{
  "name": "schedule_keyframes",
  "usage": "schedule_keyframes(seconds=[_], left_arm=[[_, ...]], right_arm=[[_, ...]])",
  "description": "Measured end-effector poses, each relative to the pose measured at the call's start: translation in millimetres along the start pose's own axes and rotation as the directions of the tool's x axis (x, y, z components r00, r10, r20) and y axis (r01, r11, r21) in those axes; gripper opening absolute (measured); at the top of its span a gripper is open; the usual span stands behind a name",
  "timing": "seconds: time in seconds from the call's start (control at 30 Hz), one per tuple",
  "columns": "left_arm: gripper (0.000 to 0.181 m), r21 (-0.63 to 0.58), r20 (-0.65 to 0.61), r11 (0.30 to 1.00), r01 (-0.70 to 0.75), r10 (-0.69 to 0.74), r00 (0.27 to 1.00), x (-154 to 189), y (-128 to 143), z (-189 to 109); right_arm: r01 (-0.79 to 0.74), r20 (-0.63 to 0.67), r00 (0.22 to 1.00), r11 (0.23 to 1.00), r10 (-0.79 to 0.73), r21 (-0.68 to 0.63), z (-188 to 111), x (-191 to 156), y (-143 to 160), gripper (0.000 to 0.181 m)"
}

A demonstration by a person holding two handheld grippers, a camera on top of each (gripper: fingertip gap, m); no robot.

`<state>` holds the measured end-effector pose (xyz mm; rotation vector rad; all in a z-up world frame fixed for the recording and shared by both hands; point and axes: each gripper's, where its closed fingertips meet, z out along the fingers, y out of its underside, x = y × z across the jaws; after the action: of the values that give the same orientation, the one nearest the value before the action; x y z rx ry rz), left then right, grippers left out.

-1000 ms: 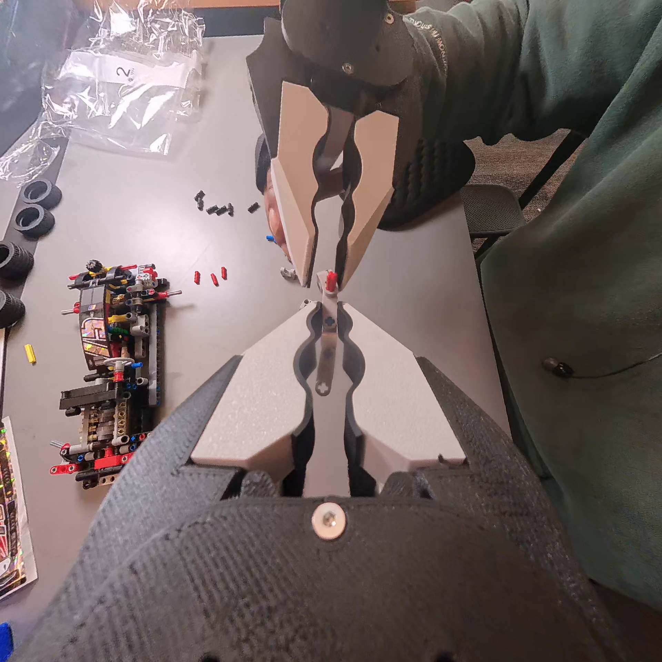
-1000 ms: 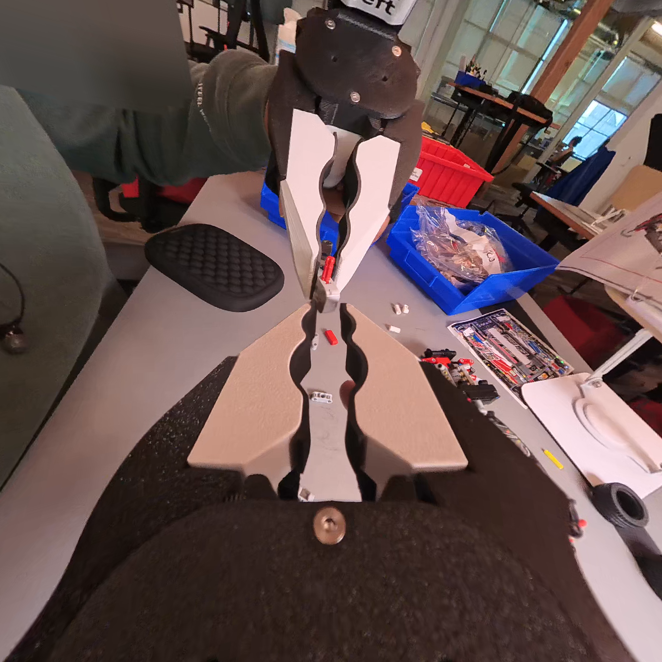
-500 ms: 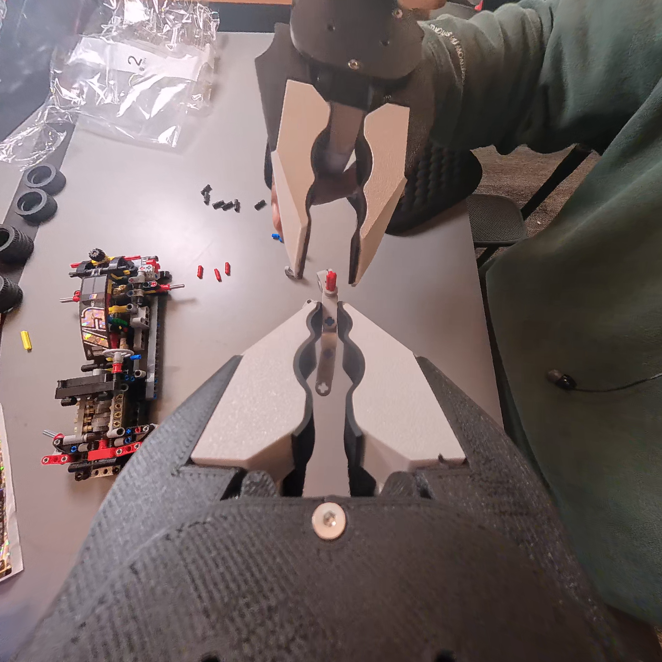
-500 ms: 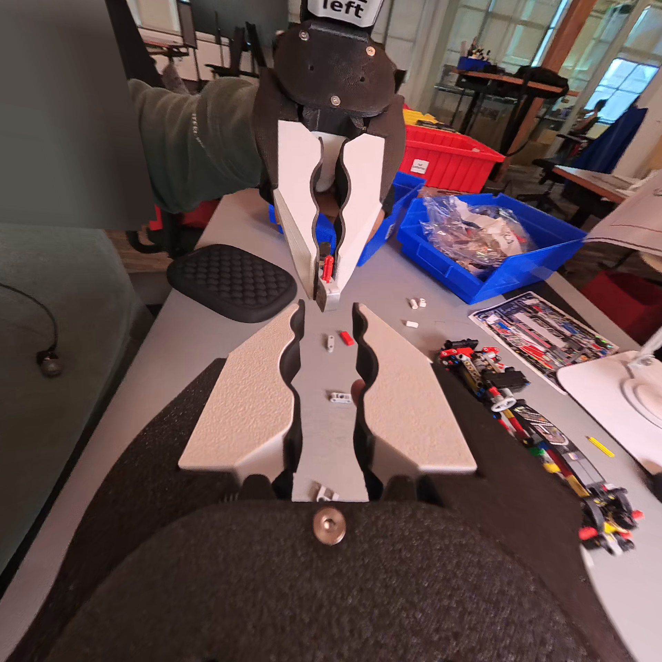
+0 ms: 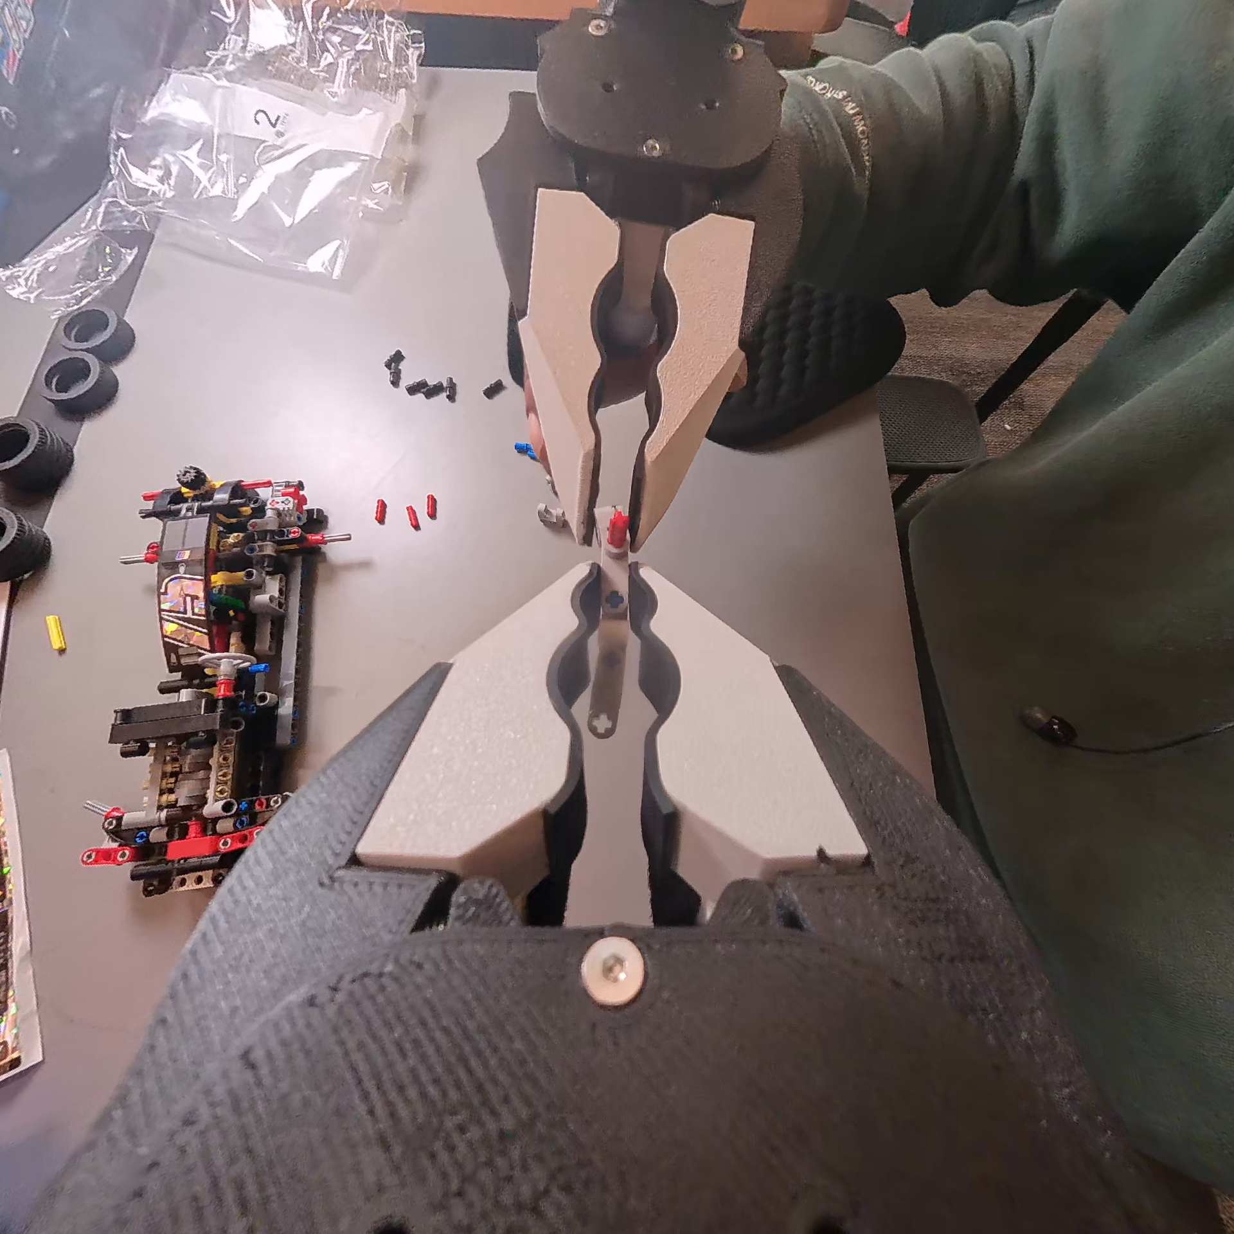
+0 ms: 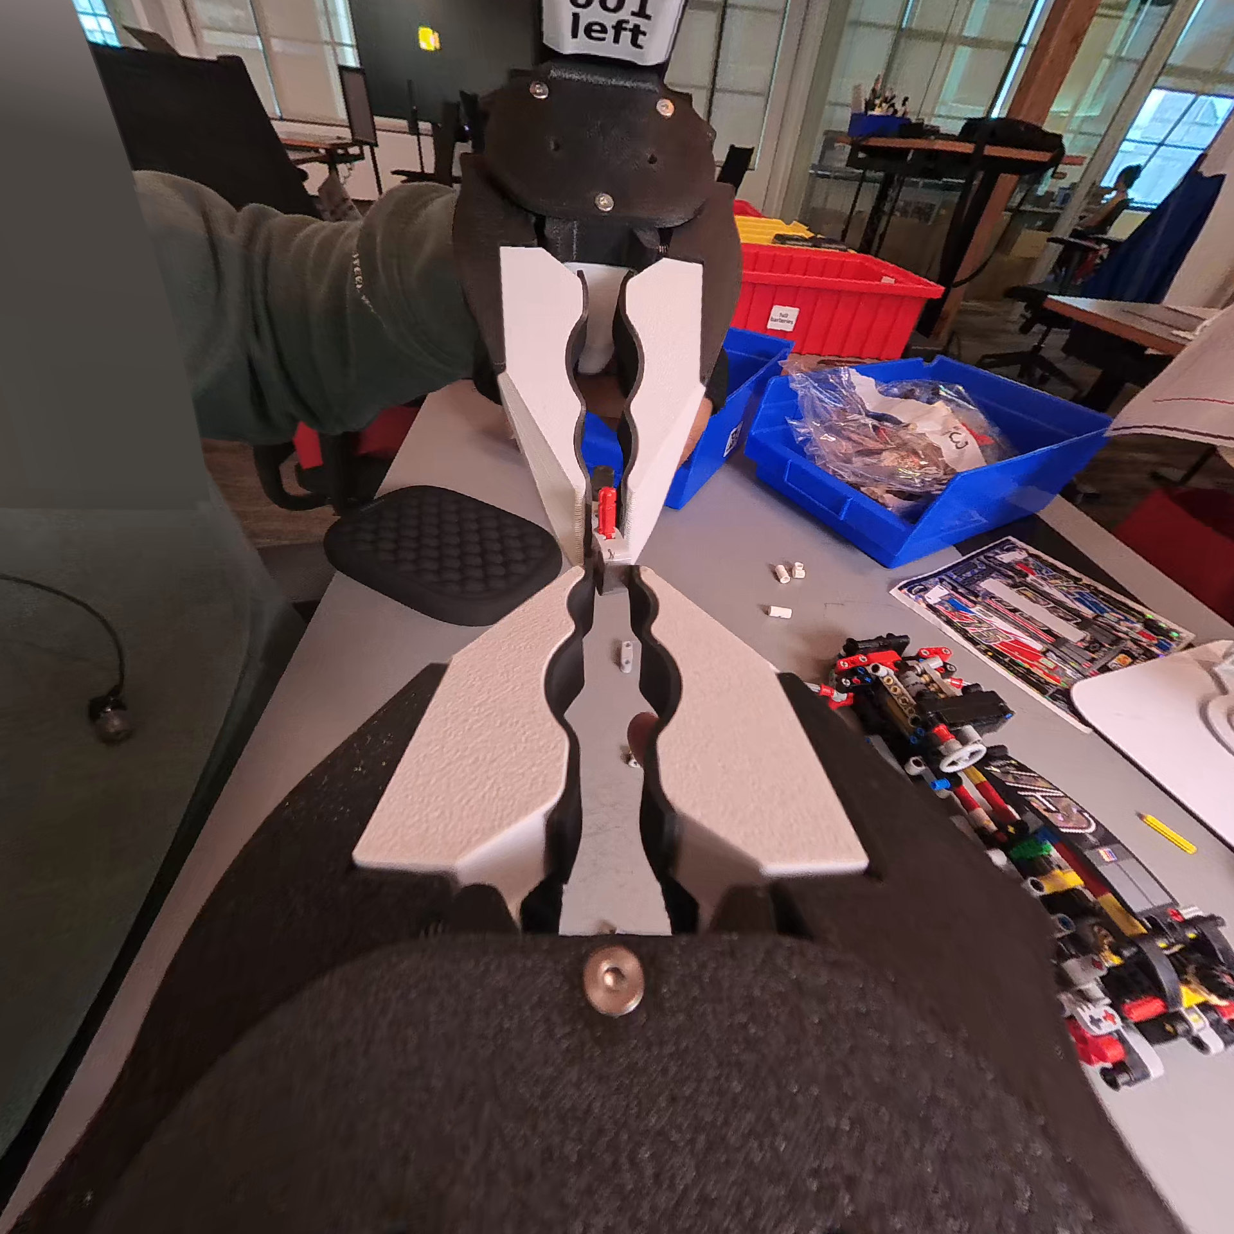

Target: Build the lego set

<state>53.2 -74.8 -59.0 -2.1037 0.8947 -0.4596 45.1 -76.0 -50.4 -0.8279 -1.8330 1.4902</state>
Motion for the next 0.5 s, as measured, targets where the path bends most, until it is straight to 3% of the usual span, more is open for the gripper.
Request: schedule_keyframes(seconds=[0.4,0.5], left_arm=[[0.006,0.001,-0.001,1.0,0.02,-0.02,1.0,-1.1,-1.0,0.5],[0.005,-0.006,-0.007,1.0,0.018,-0.018,1.0,-0.4,-0.6,0.2]], right_arm=[[0.001,-0.04,0.999,1.0,-0.001,0.001,-1.6,1.2,-0.7,0.008],[0.038,-0.03,0.999,0.999,-0.037,0.021,-4.7,-1.7,-5.4,0.024]])
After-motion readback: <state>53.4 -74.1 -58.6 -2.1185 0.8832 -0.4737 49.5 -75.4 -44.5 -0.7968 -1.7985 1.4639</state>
